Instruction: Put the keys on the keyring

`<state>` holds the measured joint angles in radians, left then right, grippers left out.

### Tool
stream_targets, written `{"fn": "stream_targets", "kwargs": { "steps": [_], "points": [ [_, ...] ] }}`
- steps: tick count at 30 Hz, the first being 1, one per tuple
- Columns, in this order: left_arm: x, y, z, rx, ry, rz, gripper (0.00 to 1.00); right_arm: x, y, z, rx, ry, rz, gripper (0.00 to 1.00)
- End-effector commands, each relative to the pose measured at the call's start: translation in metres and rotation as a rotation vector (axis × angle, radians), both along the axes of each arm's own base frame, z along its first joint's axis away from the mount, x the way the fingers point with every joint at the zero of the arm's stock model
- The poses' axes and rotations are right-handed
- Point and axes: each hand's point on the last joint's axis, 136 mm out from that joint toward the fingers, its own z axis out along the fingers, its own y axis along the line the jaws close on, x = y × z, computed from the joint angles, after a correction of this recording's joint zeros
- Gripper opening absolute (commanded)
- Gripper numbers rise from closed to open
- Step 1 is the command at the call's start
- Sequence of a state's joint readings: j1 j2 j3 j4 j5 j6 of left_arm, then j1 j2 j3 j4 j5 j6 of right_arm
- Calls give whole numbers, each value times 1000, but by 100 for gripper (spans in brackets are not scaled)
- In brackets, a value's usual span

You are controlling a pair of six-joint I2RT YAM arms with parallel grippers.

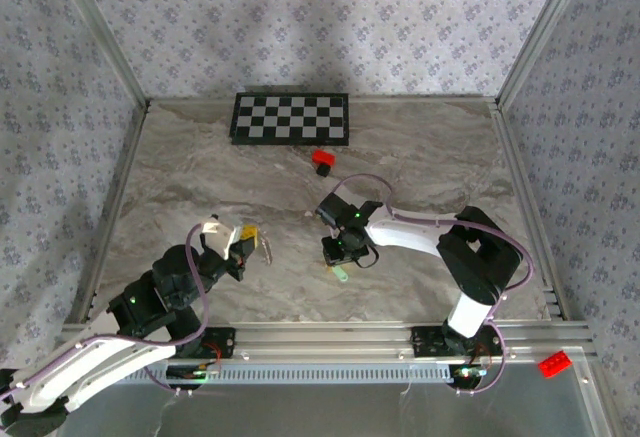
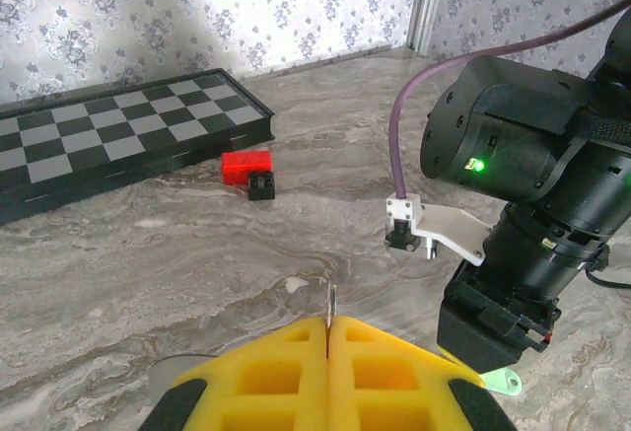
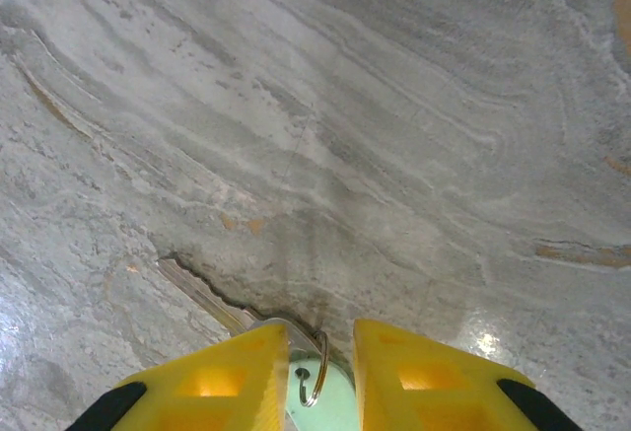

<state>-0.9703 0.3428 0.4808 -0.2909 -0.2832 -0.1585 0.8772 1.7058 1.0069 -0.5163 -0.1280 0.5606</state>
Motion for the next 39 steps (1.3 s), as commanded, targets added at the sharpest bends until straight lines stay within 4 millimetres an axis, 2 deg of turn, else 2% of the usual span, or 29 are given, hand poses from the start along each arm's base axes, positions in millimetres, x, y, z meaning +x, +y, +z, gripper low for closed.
{"fn": "stream_targets", "kwargs": {
  "steps": [1,15,39],
  "points": [
    [0,-3,14,-35,-36,-9,0,2,-2,2,-16,10,2,24],
    [1,-2,14,-37,-37,-5,0,-2,-2,1,-29,18,12,21],
    [1,-1,14,-36,-32,-2,0,-2,-3,4,-29,2,20,11]
  ]
}}
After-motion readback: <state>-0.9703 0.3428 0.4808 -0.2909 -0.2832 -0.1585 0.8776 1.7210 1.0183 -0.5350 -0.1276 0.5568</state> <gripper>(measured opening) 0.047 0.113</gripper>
